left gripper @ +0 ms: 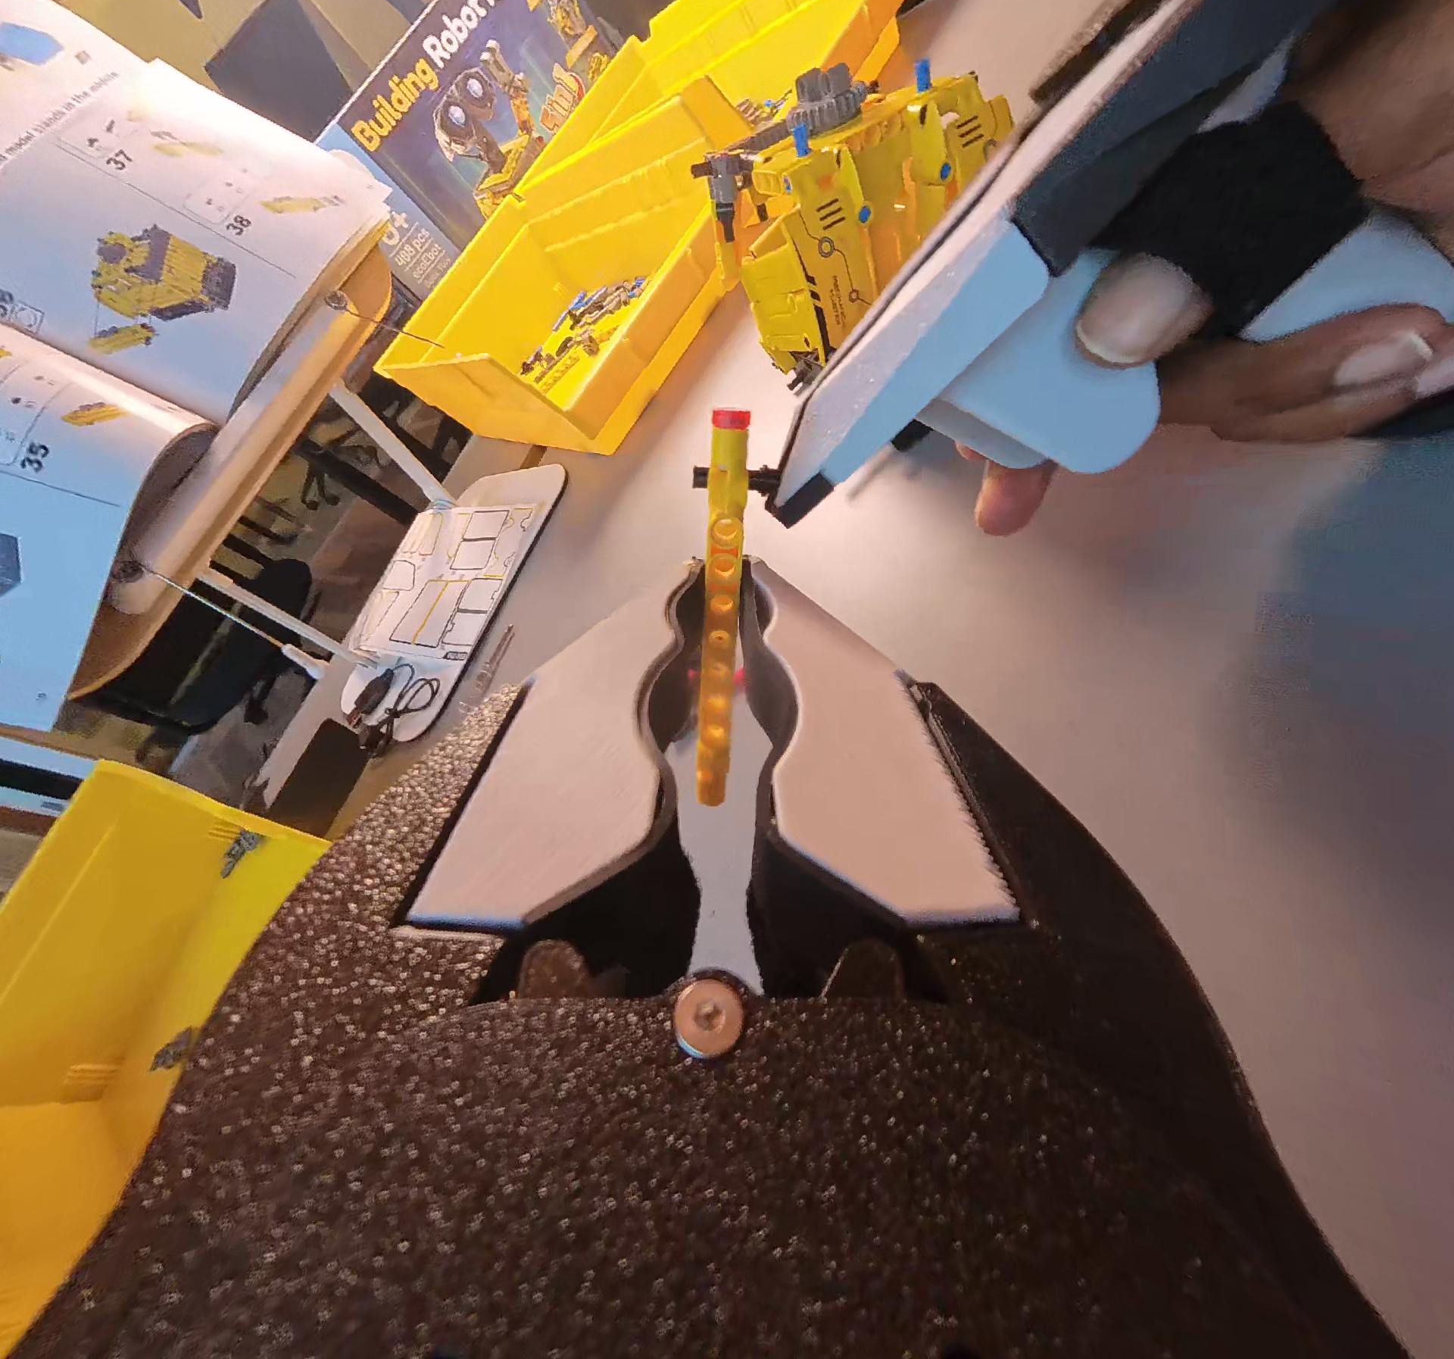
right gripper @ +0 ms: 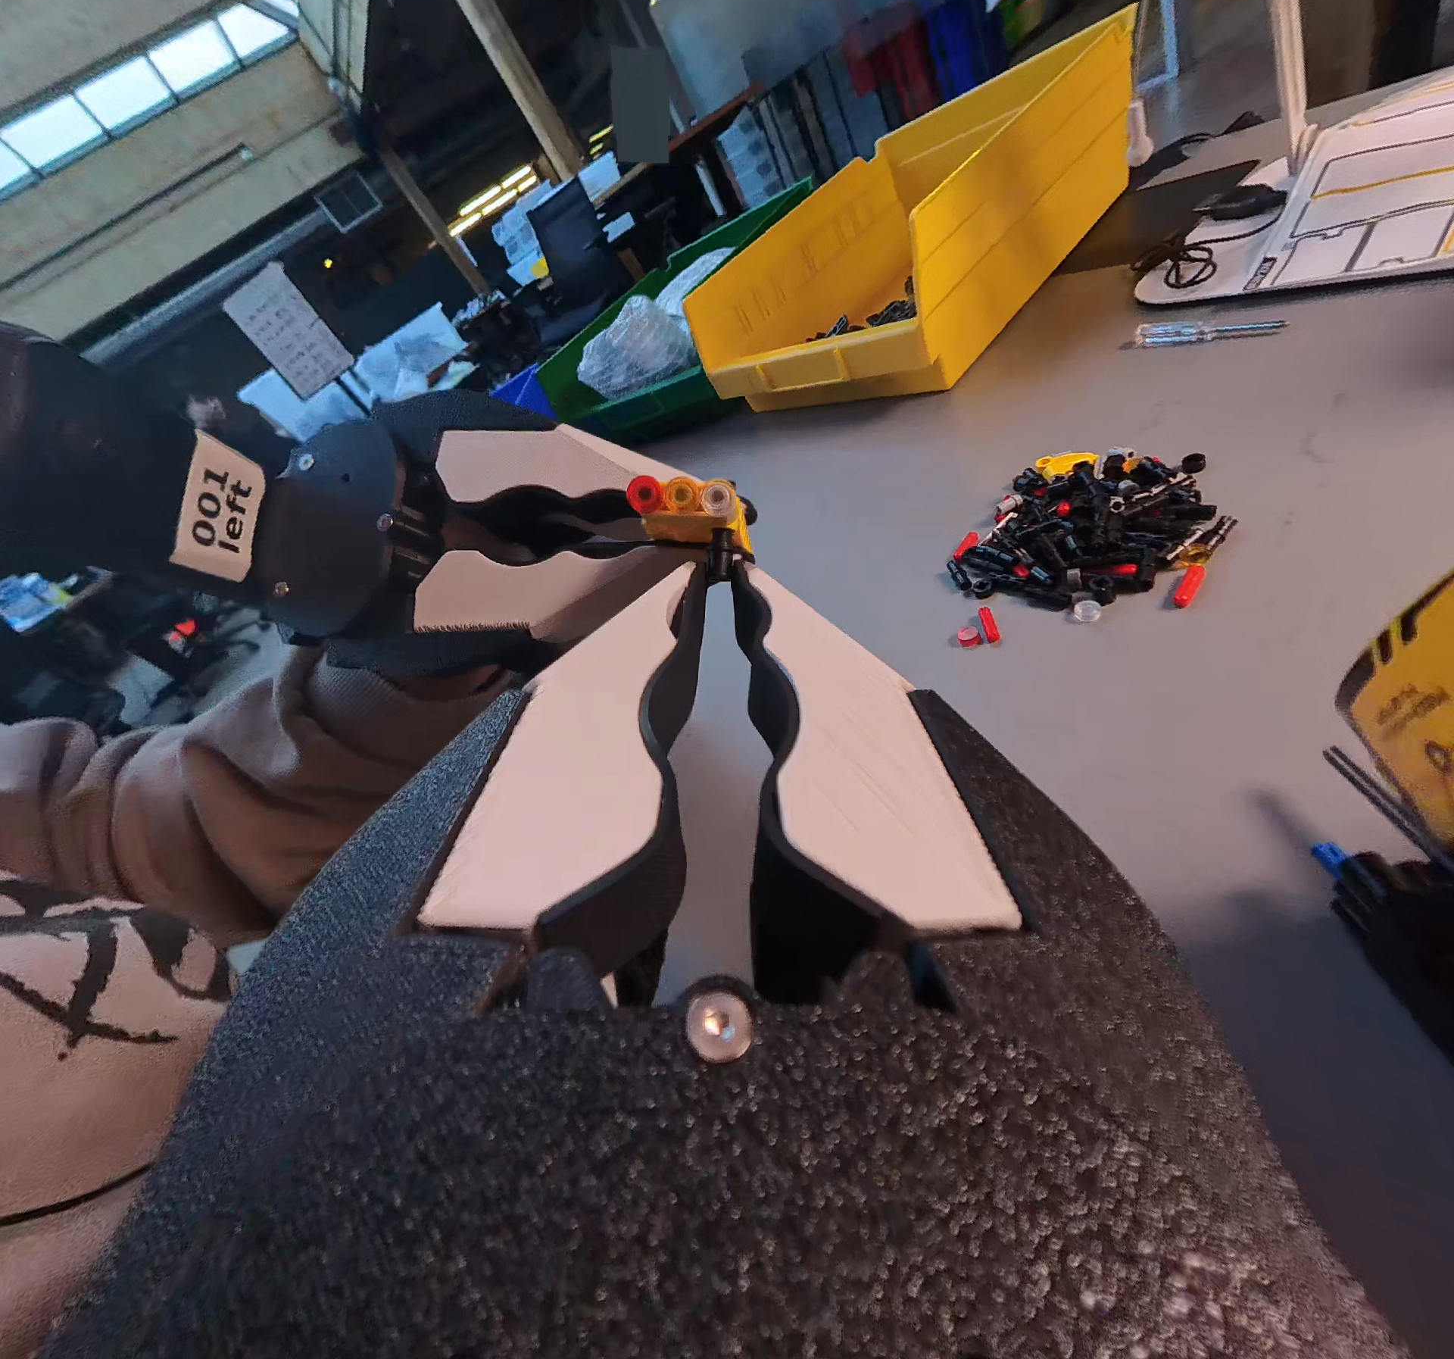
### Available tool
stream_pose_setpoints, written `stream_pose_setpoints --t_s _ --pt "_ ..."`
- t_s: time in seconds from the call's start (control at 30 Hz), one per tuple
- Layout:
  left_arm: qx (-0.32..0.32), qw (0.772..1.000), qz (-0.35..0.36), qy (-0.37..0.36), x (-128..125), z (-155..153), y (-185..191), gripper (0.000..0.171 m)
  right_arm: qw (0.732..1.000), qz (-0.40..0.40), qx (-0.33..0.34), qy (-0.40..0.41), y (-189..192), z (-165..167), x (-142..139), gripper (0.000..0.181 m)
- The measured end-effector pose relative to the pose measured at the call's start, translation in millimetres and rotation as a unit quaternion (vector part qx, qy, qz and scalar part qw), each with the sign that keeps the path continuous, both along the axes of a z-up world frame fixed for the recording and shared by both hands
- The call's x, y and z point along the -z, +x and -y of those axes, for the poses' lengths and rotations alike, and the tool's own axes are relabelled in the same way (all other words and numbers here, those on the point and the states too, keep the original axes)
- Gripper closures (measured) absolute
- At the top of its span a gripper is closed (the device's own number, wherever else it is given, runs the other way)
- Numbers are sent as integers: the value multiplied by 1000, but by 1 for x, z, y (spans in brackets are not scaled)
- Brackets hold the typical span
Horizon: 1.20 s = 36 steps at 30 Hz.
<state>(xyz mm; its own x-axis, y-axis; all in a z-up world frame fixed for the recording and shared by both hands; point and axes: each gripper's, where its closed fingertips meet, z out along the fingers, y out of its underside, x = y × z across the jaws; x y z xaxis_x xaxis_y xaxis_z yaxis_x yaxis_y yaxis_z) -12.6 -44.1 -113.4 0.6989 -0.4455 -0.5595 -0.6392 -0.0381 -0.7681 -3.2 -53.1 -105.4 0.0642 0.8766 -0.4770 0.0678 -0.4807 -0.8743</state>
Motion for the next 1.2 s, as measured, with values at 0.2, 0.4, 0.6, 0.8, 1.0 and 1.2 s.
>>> stream_pose_setpoints --t_s 0.2,0.4,0.6,0.8,1.0,1.2 --pt "10 999 -40 35 2 1 8 165 994 13 -108 2 2 10 -3 158" --pt "26 994 -52 89 -9 8 14 165 978 -13 -193 -72 8 16 -15 174" --pt "47 988 -75 124 -17 15 18 165 951 -10 -293 -99 7 35 -20 175" --pt "47 994 -42 89 -26 16 8 165 944 -64 -297 -131 0 38 -28 175" --pt "54 997 4 56 -22 15 11 164 957 -84 -254 -115 3 36 -27 175" --pt "-102 977 150 113 -74 -1 -72 165 981 -68 -171 -62 6 38 -9 176"
